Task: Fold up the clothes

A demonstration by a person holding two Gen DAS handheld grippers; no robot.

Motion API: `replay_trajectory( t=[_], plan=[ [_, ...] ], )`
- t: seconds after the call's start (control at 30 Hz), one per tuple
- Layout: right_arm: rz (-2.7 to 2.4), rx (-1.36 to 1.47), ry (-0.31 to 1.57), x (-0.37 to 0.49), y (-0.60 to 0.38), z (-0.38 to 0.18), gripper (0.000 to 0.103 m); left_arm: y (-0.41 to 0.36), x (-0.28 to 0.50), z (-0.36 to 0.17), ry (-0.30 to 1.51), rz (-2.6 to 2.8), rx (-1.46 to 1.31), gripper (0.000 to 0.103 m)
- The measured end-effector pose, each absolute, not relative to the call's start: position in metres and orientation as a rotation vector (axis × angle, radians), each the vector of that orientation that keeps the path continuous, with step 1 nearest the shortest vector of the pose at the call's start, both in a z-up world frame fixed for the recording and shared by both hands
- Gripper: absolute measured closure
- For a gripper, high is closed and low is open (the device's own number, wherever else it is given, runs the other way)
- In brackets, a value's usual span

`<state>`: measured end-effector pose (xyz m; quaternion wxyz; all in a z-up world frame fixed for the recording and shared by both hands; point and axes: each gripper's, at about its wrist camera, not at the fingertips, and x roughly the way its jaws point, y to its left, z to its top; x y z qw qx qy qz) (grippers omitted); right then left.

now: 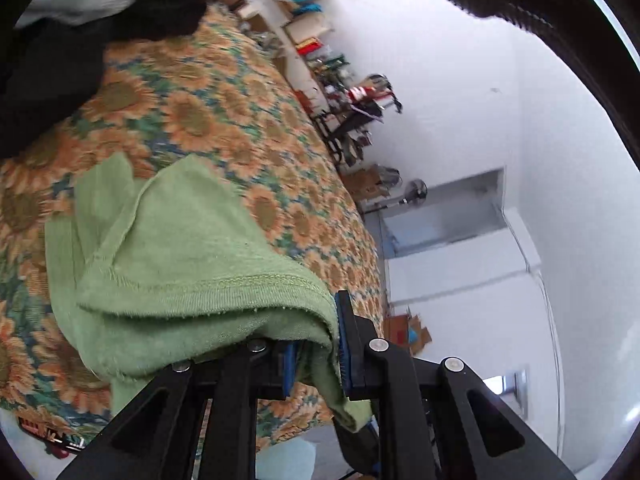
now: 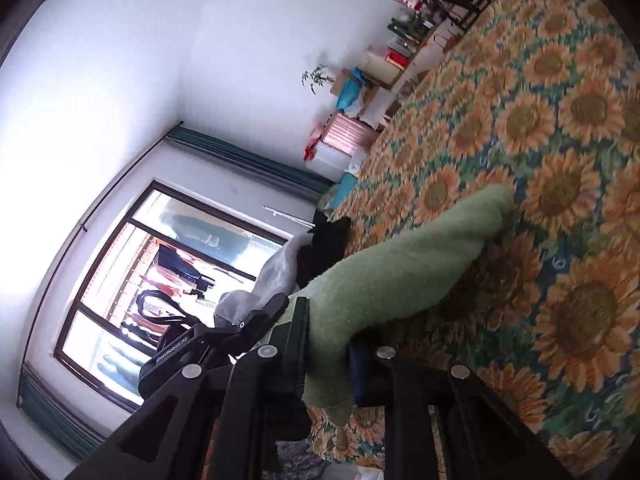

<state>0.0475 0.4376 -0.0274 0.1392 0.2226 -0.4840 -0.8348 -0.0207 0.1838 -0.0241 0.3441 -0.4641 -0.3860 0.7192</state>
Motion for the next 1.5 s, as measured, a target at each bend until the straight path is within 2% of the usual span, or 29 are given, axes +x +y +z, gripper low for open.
replay_trajectory(
  t=[0.23,0.47,0.6,0.7,0.93,1.07,1.13,1.2,1.33,1.43,1.5],
  plan=[
    [-2.608,0.428,-1.369,0.138,0.481,0.02,0.085,0.266,0.02,0.004,-0.823,1.671,-1.205,0.086],
    [-2.948,0.23,-1.451,0.315,0.535,0.033,0.086,0.397,0.136,-0.02,-0.522,1.347,-1.318,0.086],
    [-3.091,0.13,-1.669,0.43,0.558,0.015,0.086,0.472,0.202,-0.034,-0.355,1.155,-1.361,0.086],
    [-3.168,0.111,-1.844,0.496,0.563,-0.01,0.086,0.518,0.258,-0.067,-0.253,1.035,-1.4,0.086],
    [-3.102,0.206,-2.36,0.593,0.572,-0.097,0.086,0.566,0.34,-0.195,-0.113,0.869,-1.633,0.086],
    [-3.022,0.274,-2.553,0.617,0.574,-0.131,0.086,0.58,0.367,-0.232,-0.011,0.868,-1.684,0.086],
    [-3.041,0.312,-2.576,0.623,0.577,-0.134,0.086,0.588,0.376,-0.236,0.03,0.875,-1.684,0.086],
    [-3.056,0.231,-2.563,0.631,0.577,-0.132,0.086,0.6,0.384,-0.223,0.055,0.877,-1.647,0.086],
    [-3.181,0.158,-2.432,0.64,0.576,-0.11,0.086,0.619,0.391,-0.185,0.067,0.876,-1.47,0.086],
    [-3.261,0.277,-2.337,0.631,0.567,-0.101,0.086,0.621,0.395,-0.185,0.123,0.887,-1.414,0.086],
    [-3.223,0.393,-2.385,0.629,0.555,-0.115,0.086,0.616,0.399,-0.206,0.189,0.894,-1.438,0.086]
  ],
)
